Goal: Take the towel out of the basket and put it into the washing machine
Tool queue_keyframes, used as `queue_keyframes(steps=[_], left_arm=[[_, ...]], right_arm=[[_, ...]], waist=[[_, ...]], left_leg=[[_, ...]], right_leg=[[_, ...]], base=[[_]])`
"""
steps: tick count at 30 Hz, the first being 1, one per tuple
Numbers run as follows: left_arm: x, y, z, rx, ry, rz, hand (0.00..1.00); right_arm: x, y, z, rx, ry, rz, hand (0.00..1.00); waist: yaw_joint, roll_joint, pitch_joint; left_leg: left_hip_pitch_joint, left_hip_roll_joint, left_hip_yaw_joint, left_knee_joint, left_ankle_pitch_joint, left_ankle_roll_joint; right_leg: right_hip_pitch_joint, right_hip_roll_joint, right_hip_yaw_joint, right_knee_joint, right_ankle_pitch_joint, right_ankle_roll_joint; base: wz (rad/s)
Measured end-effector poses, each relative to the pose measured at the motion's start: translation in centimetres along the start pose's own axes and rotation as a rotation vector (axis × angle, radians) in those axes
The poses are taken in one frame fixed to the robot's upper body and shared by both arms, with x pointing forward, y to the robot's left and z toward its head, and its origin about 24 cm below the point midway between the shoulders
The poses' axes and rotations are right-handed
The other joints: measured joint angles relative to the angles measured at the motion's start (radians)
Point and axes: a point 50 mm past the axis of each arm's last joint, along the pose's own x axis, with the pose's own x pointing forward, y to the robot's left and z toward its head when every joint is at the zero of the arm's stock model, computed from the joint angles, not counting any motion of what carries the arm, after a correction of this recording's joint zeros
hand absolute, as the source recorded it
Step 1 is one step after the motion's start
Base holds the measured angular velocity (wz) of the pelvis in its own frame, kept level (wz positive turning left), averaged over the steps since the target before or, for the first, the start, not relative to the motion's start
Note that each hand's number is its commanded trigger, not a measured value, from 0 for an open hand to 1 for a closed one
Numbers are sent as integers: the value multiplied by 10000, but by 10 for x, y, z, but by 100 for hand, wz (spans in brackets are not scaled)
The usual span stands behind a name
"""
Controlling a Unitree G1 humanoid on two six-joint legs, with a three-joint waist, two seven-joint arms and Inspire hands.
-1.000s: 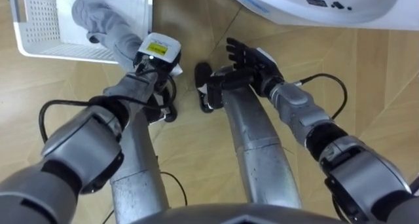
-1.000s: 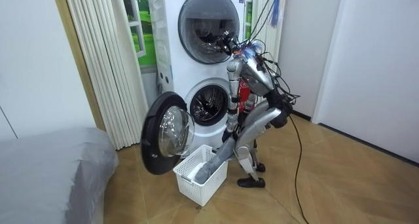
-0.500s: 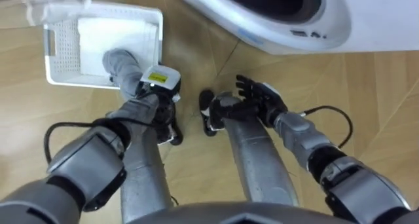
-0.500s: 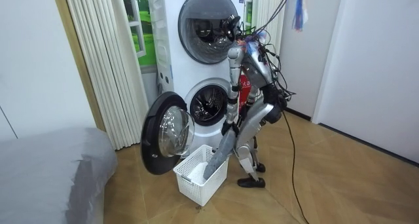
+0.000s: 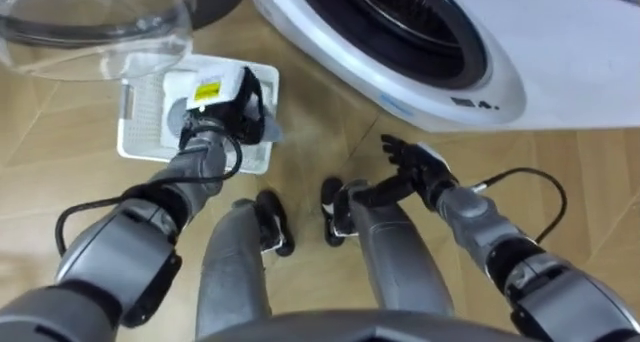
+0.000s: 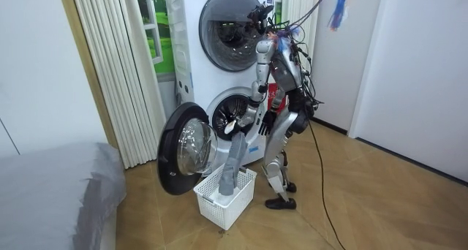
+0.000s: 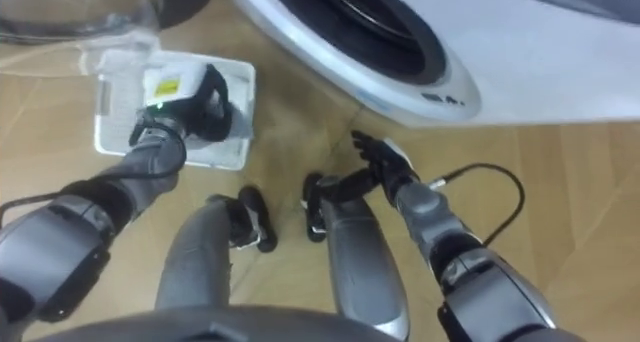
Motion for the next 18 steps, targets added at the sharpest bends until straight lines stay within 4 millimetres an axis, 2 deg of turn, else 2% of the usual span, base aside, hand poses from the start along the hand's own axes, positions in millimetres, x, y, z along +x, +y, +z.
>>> queue_keyframes(steps=[2, 4, 5, 6, 8, 10, 14, 15, 18], left_arm=[[-2, -1, 6, -1725, 128, 72, 100], [-5, -6, 11, -3003, 232, -244, 100], [-8, -13, 14, -3756, 285, -667, 100], [-11, -18, 14, -4651, 466, -1084, 100], [-16, -27, 13, -5856, 849, -1764, 100], [-23, -36, 13, -6991, 1042, -2503, 100], [-31, -47, 17, -9188, 1052, -4056, 100], [-34, -50, 17, -9805, 1092, -4454, 100], [-43, -59, 18, -11425, 1135, -5304, 100]], right_arm=[[1, 1, 3, -273, -86, 88, 0], [0, 1, 2, -446, -121, 112, 0], [0, 1, 1, -479, -117, 112, 0], [0, 3, 1, -490, -117, 165, 0], [1, 6, 2, -663, -123, 250, 0], [1, 6, 3, -976, -127, 340, 0], [1, 5, 6, -1419, -190, 410, 0], [1, 6, 5, -1477, -167, 452, 0], [-1, 10, 1, -1328, -149, 569, 0]], waist=[[123, 10, -15], [214, 73, -73], [239, 134, -143], [261, 141, -165], [335, 129, -174], [449, 85, -277], [481, 55, -392], [474, 56, -446], [485, 26, -499]], left_leg=[[177, -156, -32, -200, 93, -8], [255, -253, -151, -352, 180, -12], [290, -293, -266, -415, 224, -31], [398, -321, -317, -465, 228, -29], [611, -339, -332, -525, 228, -29], [727, -414, -342, -634, 249, -34], [796, -491, -408, -711, 398, 8], [879, -510, -446, -782, 467, 2], [1190, -542, -455, -1089, 643, 22]], right_leg=[[127, -137, -34, -10, -1, 2], [245, -176, -95, -151, 17, 31], [352, -206, -200, -252, 27, 41], [473, -235, -259, -265, 28, 41], [659, -250, -275, -282, 27, 42], [707, -306, -259, -259, 26, 45], [853, -387, -380, -349, 28, 47], [976, -389, -420, -464, 53, 86], [1330, -382, -453, -811, 196, 153]], base=[[10], [15], [23], [20], [5], [2], [11], [8], [2]])
